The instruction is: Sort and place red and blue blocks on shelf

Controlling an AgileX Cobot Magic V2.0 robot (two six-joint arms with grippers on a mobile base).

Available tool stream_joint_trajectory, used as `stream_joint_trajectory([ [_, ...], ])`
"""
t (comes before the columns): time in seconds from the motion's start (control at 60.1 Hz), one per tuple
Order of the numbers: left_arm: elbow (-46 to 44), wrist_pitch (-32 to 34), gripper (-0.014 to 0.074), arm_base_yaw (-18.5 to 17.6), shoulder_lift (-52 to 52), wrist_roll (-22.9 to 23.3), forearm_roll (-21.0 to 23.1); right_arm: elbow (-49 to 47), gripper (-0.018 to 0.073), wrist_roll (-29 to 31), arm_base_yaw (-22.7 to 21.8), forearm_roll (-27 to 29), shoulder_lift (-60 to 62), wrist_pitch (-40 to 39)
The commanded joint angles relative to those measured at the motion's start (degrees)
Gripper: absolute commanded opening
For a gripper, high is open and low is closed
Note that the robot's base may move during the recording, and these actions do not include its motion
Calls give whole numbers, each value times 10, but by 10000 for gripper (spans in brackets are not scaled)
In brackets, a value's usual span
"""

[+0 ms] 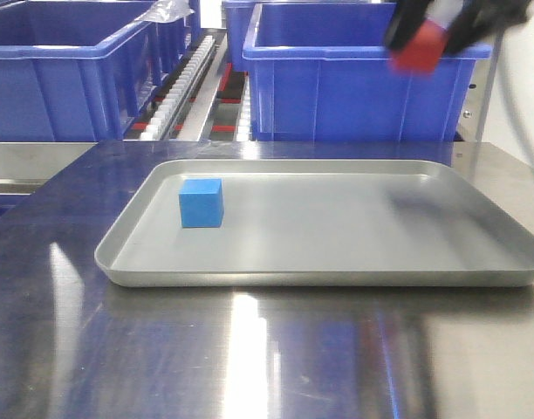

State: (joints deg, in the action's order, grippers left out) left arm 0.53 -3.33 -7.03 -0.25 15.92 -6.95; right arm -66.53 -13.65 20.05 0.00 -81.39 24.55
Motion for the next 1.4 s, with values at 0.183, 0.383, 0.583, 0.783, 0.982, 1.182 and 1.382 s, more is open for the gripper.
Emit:
stream_joint_trajectory([
  [0.183,21,45,200,0,-10,1,4,163,64,1,-95,-9,225,-121],
  [0.383,21,45,200,0,-10,1,4,268,64,1,-163,-9,359,-131],
  [0.583,21,45,200,0,-10,1,4,343,64,1,-189,-9,444,-134],
  [0.783,21,45,200,0,-10,1,4,369,64,1,-190,-9,463,-130],
  [0.982,21,45,200,0,-10,1,4,369,64,1,-190,-9,463,-129],
  [1.182,21,45,200,0,-10,1,4,369,64,1,-190,-9,463,-129],
  [1.382,21,45,200,0,-10,1,4,369,64,1,-190,-9,463,-127],
])
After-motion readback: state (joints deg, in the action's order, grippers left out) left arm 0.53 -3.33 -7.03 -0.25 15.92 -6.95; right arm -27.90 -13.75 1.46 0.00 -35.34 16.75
